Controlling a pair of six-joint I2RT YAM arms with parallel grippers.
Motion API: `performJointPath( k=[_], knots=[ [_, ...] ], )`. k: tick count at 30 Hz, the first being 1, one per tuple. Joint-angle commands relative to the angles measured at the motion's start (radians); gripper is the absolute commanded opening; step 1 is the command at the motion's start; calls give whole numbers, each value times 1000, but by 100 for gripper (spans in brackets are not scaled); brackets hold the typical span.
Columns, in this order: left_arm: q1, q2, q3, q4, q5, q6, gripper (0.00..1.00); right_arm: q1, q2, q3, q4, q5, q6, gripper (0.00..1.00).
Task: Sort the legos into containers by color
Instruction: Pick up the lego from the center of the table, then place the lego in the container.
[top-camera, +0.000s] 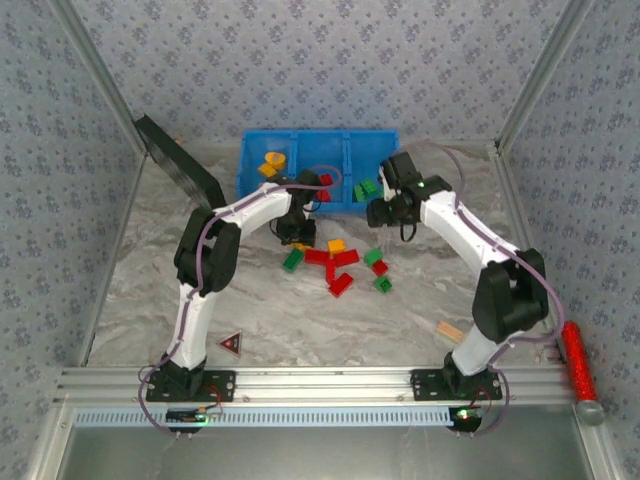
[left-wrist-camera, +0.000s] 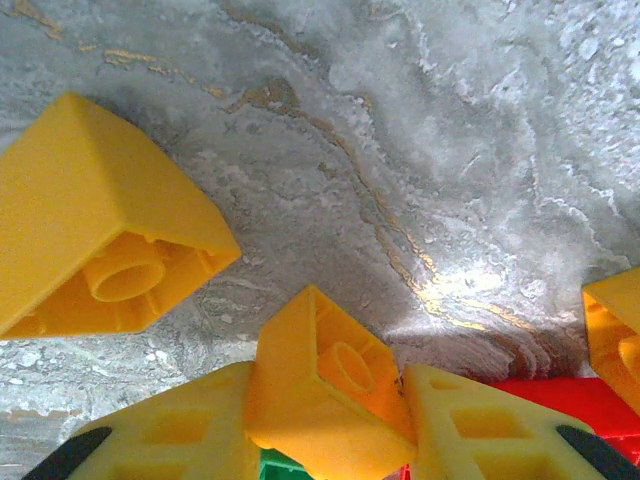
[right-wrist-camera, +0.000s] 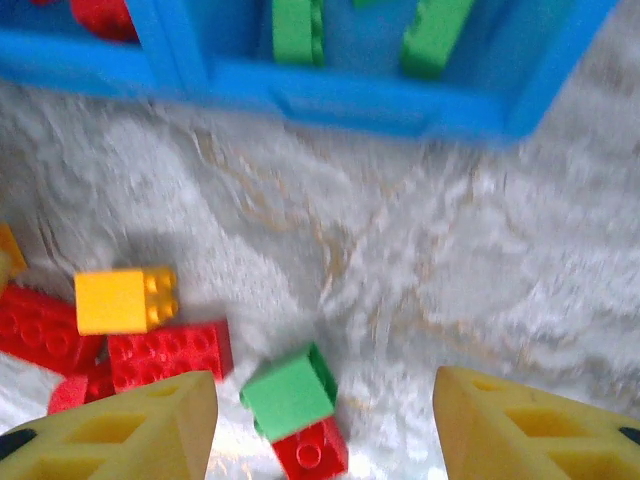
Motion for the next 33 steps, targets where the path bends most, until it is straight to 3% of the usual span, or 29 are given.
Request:
performJointPath(
  k=[1,7,17,33],
  knots=[
    [18,-42,8,-20,-4,29,30,1,-67,-113,23,-69,73,61],
    [36,-105,41,-58,-12,45,28,15,-71,-270,111,-148,27,65],
    [76,-130,252,-155,-84,85,28,25,31,-284,161,-208,-39,71],
    [201,187,801,-291,-152,158,28,40,137,-276,154,-164,-60,70]
  ],
)
